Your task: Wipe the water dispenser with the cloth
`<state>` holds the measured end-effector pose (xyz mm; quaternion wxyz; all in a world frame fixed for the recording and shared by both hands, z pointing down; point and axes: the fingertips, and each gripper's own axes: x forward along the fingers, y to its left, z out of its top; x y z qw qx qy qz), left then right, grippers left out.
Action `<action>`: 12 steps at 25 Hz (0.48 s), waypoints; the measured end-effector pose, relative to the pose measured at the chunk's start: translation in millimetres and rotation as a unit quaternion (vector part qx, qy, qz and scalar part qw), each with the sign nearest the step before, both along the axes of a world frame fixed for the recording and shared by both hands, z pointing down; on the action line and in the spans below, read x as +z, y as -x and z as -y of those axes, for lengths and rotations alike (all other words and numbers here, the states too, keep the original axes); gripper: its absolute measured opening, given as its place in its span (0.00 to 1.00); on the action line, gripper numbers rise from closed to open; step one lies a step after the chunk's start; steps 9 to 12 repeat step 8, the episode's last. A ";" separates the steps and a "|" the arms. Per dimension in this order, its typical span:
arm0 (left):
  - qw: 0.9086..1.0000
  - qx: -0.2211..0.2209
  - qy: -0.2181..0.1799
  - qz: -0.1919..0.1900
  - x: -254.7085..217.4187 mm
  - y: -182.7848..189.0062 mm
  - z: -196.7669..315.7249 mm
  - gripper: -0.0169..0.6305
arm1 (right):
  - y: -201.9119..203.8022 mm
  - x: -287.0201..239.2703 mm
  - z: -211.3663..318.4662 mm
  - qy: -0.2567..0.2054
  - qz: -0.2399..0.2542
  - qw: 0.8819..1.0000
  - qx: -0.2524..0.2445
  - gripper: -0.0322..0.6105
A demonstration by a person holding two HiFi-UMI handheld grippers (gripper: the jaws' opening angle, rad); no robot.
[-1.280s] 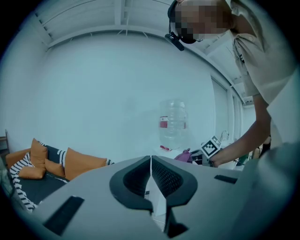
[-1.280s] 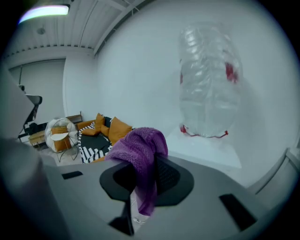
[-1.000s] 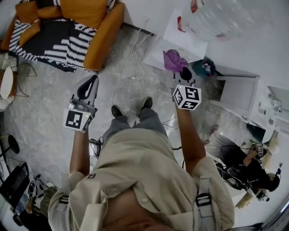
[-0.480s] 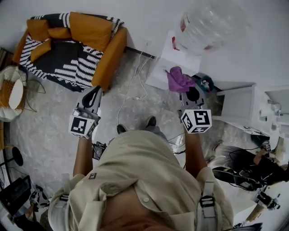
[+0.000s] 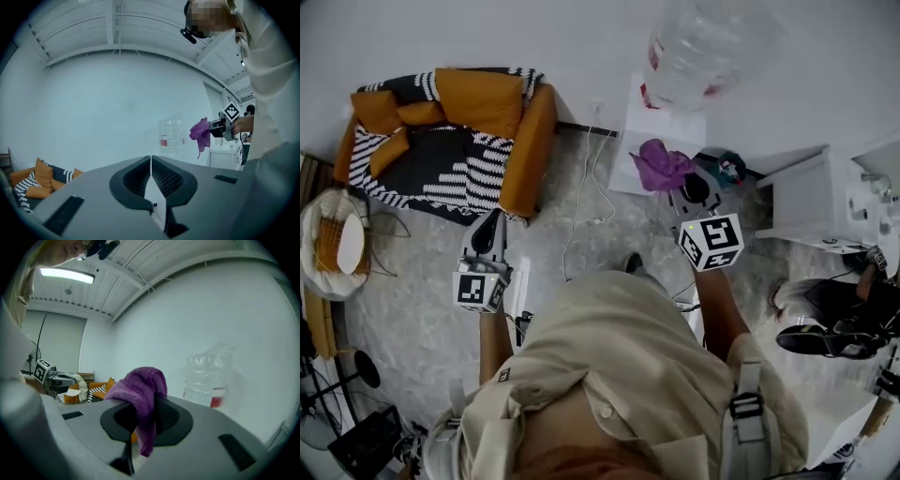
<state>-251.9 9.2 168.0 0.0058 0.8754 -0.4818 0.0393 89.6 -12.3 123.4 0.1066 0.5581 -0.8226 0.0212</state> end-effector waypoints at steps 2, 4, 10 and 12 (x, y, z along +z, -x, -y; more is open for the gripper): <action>1.000 0.003 -0.004 -0.001 -2.1 -0.7 -0.4 0.06 | -1.2 -1.2 -1.6 0.001 0.001 1.000 0.002 0.15; 1.000 0.005 -0.008 -0.002 -4.2 -2.5 -1.4 0.06 | -2.3 -1.6 -4.0 0.001 0.001 1.000 0.002 0.15; 1.000 0.007 -0.012 0.000 -7.5 -9.8 -5.0 0.06 | -5.2 0.1 -8.5 0.002 -0.001 1.000 0.002 0.15; 1.000 0.007 -0.012 0.000 -7.5 -9.8 -5.0 0.06 | -5.2 0.1 -8.5 0.002 -0.001 1.000 0.002 0.15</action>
